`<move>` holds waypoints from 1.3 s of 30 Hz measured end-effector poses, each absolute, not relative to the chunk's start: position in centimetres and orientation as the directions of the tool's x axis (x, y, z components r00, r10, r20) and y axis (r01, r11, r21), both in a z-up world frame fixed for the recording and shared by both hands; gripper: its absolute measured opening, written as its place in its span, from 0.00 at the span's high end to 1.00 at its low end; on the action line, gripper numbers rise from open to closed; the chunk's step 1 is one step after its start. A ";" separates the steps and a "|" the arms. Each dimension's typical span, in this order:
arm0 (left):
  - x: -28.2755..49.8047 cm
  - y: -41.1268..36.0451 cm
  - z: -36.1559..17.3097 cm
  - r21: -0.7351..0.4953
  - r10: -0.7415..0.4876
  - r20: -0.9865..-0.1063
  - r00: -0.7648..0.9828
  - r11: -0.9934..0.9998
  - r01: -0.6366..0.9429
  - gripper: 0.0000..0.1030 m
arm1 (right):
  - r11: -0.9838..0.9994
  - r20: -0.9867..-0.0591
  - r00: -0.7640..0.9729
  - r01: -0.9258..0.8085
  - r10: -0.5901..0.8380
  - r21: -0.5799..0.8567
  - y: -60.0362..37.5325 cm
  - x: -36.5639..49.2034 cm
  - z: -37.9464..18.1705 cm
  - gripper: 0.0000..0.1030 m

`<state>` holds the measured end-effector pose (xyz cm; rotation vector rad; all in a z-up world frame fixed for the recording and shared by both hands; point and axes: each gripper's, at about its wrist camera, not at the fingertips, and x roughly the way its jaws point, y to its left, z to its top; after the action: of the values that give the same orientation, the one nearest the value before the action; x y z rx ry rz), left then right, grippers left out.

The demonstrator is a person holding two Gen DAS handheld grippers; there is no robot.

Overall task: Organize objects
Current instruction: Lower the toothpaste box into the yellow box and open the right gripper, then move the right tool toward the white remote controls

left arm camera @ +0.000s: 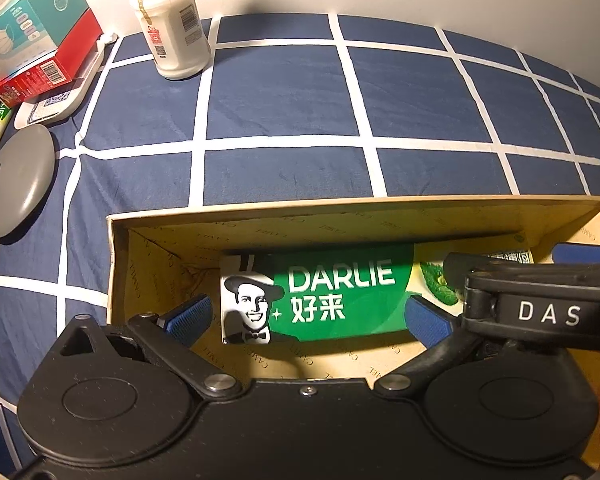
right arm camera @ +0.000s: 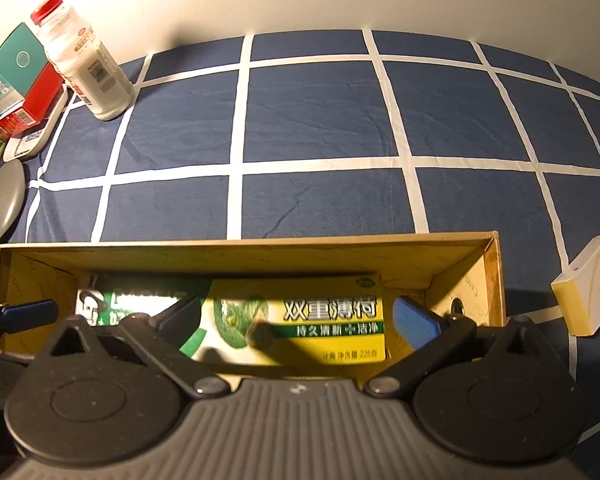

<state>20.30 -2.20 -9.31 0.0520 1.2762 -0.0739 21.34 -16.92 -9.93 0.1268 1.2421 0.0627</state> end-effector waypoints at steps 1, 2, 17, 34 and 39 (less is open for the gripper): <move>20.3 -2.2 -9.3 -0.006 -0.030 -0.957 0.288 0.996 0.084 0.00 | 0.991 -0.939 0.323 0.022 0.119 0.133 -17.0 21.3 -9.9 0.01; 20.3 -2.2 -9.3 -0.010 -0.033 -0.957 0.287 0.997 0.083 0.00 | 0.991 -0.939 0.323 0.022 0.121 0.135 -17.0 21.3 -9.9 0.01; 18.0 -2.2 -6.7 -0.080 -0.091 -0.953 0.288 0.996 0.049 0.00 | 0.978 -0.912 0.361 0.004 0.194 0.209 -18.4 19.1 -7.0 0.01; 10.9 -4.3 -1.6 -0.077 -0.100 -0.921 0.378 0.994 0.077 0.00 | 0.977 -0.876 0.452 0.038 0.169 0.208 -21.8 10.8 -1.2 0.00; 8.9 -4.9 -0.9 -0.085 -0.113 -0.915 0.388 0.992 0.088 0.00 | 0.976 -0.870 0.468 0.068 0.153 0.208 -23.0 8.3 -0.4 0.00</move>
<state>8.88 -4.90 -0.95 -0.0235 1.1655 -0.1279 8.33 -23.00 -0.42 0.2259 1.0846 0.0525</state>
